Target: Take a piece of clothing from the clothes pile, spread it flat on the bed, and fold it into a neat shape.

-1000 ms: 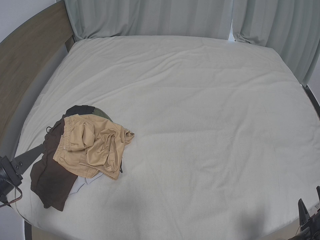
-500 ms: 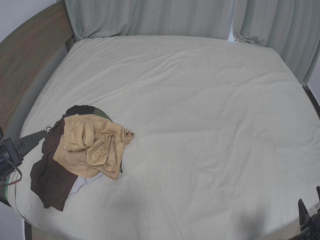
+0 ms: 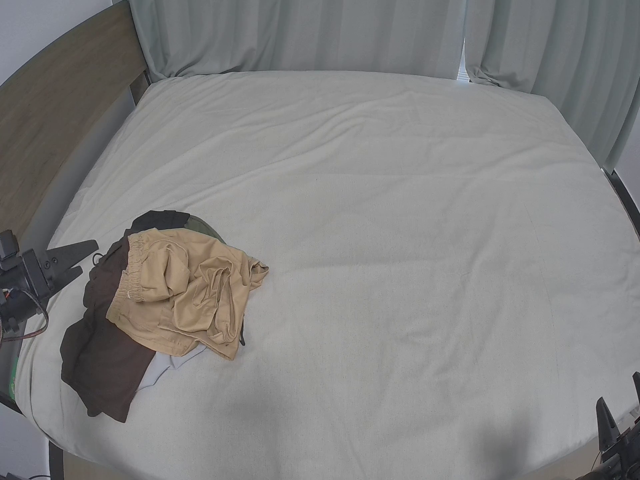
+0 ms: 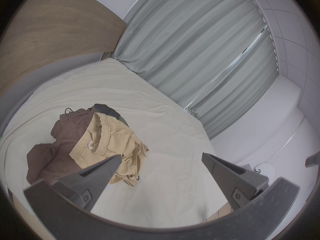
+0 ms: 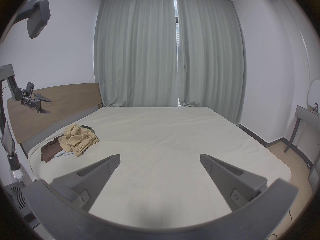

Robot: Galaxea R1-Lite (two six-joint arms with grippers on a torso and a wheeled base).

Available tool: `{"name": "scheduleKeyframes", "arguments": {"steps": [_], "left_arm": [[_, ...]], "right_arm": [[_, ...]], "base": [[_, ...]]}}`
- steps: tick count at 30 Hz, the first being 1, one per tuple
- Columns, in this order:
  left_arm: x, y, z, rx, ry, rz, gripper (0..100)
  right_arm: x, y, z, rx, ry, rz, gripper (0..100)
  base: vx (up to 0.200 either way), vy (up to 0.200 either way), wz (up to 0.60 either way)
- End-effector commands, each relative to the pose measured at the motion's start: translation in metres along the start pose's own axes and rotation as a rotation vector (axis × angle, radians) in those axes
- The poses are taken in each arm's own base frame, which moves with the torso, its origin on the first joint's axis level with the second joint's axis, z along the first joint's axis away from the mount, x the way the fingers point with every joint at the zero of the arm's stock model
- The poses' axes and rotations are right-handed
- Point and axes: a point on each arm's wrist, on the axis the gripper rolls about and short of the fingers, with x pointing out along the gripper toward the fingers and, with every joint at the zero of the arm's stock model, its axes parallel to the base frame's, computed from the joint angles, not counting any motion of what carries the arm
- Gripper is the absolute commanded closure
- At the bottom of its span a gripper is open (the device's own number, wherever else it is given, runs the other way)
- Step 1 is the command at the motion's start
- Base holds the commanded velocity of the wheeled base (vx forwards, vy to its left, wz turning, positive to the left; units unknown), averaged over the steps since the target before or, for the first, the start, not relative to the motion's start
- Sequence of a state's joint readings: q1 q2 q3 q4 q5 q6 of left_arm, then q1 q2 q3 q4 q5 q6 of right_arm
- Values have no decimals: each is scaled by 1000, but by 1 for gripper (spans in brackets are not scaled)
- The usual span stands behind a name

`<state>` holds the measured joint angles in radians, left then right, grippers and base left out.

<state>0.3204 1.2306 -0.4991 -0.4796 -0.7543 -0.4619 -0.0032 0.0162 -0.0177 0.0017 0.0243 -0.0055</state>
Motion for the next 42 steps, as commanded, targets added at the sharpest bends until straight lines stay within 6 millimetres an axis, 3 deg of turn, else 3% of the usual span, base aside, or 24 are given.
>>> {"name": "scheduleKeyframes", "arguments": {"steps": [1,26,42], "left_arm": [[20,19,3,-27,31,15,0],[87,82,15,-35,105,54,0],[110,108,14,-60,127,72,0]], "right_arm": [[0,0,-4,0,4,0,0],[0,0,-4,0,4,0,0],[0,0,-5,1,6,0,0]], "base": [[0,0,0],[0,0,0],[0,0,0]]}}
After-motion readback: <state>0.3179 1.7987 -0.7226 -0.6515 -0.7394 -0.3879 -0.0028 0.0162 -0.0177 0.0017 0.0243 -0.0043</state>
